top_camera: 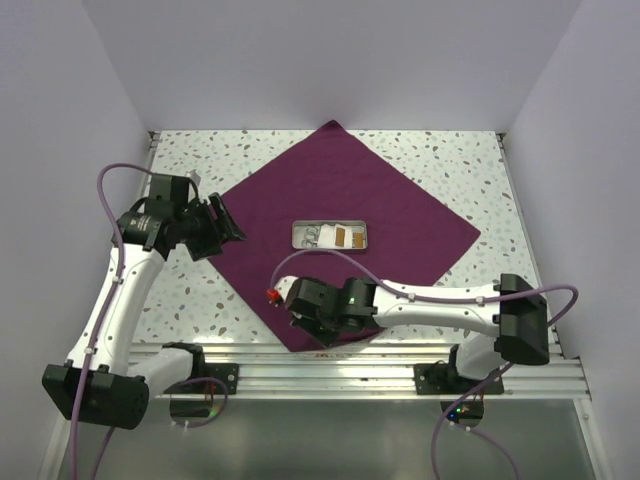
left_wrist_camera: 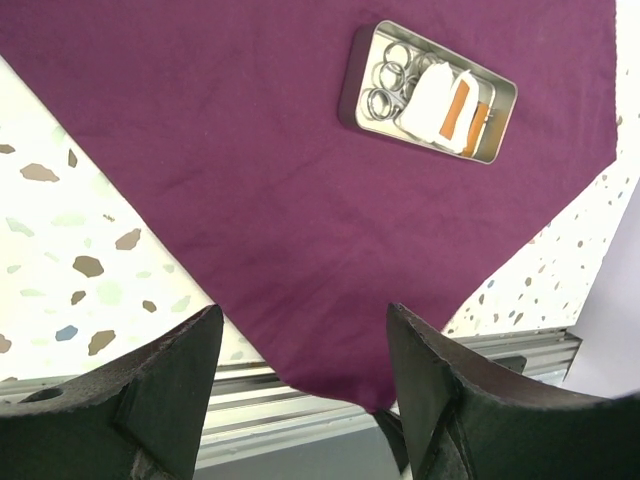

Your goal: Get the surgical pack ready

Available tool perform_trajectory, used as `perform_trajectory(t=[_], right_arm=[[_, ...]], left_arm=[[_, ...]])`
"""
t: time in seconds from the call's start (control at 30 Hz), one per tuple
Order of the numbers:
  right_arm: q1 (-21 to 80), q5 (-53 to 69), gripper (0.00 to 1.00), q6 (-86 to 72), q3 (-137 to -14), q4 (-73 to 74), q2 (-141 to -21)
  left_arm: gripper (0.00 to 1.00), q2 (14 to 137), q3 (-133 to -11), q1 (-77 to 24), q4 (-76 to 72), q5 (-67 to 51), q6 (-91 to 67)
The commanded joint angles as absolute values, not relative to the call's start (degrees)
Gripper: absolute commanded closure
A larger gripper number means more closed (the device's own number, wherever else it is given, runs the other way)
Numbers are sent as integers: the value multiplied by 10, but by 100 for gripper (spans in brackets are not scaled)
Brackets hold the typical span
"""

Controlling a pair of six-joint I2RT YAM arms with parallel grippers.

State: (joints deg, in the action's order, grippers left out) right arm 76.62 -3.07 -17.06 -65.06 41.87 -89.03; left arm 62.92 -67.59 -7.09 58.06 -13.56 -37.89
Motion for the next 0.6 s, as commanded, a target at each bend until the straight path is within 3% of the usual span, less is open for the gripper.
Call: perform_trajectory(t=[0.0,0.3,0.57], right_arm=[[750,-95,100,-171,-707,442,-860],[574,-163,100,-126,-836,437,-901],[476,-180,100,-78,-1049,435,-1065]], left_arm=[[30,648,-688,-65,575,-148,-359],[30,670,-713,-65,555,-106,-356],[30,711,-711,-65,541,-89,-341]])
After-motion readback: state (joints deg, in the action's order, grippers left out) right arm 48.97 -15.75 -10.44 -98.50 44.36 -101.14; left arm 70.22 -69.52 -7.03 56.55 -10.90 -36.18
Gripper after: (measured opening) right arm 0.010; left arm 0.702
